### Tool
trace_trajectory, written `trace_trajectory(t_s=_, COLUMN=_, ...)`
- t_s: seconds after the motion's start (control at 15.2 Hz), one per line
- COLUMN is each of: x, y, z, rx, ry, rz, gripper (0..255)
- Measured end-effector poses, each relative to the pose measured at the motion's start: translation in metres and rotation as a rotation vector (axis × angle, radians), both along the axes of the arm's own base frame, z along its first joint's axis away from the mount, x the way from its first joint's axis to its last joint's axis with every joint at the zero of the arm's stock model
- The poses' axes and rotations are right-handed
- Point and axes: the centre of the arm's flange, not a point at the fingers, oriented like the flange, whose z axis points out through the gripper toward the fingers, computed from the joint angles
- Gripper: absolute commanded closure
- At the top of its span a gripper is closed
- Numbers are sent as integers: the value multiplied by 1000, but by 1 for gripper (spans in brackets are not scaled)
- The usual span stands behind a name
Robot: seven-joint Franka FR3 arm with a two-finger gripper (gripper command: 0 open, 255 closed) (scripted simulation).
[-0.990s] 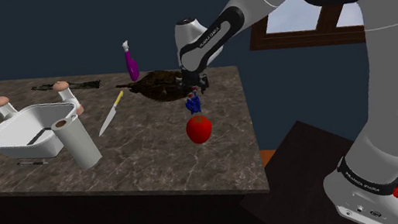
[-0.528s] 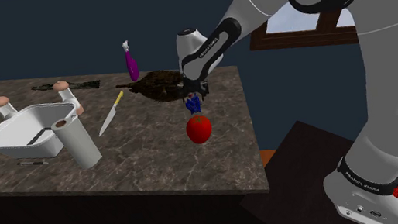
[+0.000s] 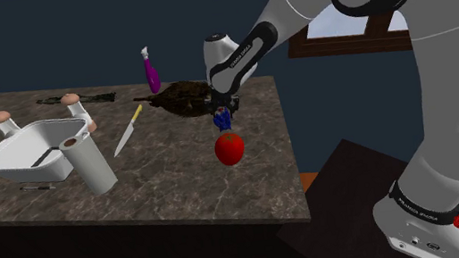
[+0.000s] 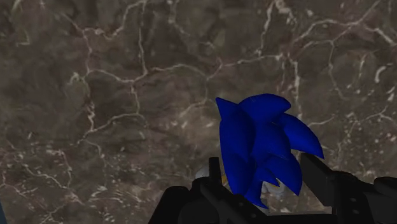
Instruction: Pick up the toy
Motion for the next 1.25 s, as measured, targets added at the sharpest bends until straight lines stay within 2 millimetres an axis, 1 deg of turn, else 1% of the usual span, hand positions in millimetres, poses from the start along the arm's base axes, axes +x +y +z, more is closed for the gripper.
trace_trajectory(t_s=0.2, x=0, y=0, z=0, rx=0, ry=0, rz=0, gripper=255)
trace_trajectory(t_s=0.33, x=-1, y=1, z=5, rx=1, ry=5, rz=2, gripper=255)
trace_trajectory(t_s=1.25, x=-1, y=2, z=75, rx=1, ry=6, rz=2, gripper=255)
